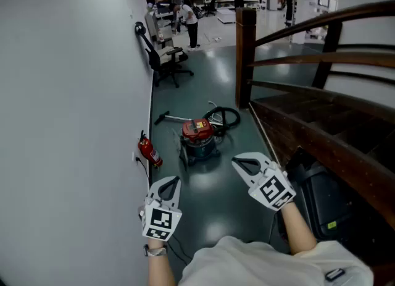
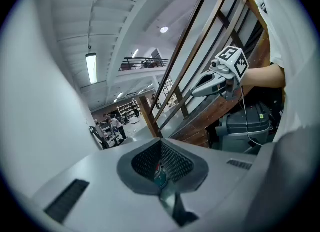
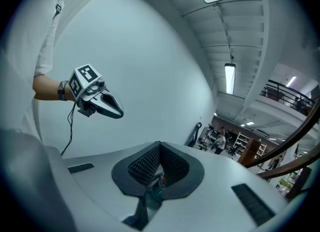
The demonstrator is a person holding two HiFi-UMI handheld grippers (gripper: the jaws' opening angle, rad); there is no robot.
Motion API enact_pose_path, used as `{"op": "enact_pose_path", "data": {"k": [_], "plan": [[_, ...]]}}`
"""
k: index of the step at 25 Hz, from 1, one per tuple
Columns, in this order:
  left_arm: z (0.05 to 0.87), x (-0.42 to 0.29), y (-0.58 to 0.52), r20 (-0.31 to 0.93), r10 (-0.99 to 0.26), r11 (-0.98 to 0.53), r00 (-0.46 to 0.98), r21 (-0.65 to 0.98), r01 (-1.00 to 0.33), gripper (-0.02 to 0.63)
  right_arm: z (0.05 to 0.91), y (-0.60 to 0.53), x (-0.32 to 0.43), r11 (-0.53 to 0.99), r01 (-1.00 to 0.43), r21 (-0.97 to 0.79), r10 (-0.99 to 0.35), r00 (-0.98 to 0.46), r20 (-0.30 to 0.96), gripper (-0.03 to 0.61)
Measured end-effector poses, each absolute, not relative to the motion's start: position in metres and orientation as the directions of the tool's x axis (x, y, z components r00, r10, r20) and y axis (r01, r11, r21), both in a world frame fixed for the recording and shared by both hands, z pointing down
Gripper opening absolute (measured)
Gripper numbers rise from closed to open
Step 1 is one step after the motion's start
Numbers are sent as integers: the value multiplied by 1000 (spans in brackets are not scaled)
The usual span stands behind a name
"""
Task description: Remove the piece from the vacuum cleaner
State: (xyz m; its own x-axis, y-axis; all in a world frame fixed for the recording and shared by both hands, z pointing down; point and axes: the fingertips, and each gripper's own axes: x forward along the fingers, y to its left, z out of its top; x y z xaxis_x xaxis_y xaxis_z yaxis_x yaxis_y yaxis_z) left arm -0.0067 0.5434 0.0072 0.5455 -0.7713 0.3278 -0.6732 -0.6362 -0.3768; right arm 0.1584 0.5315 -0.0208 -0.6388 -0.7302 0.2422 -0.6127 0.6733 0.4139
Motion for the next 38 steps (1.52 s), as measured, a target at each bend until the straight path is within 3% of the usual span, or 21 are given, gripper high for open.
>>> {"op": "enact_pose_path", "data": {"k": [8,26,38], "plan": [[10,2,539,315,-783,-622,537,-360,-695,0,-30,525,182,641,-683,350,-759,-630,161,26],[21,42,545,312,-821,-563,477,-308,-767,-2,-25,528,218,694,-650,309,-712,-682,165,26],[16,50,507,309,-811,-580,496,-321,-748,-2,-21,490,223,707,-654,269,-701,-697,150,28]]}}
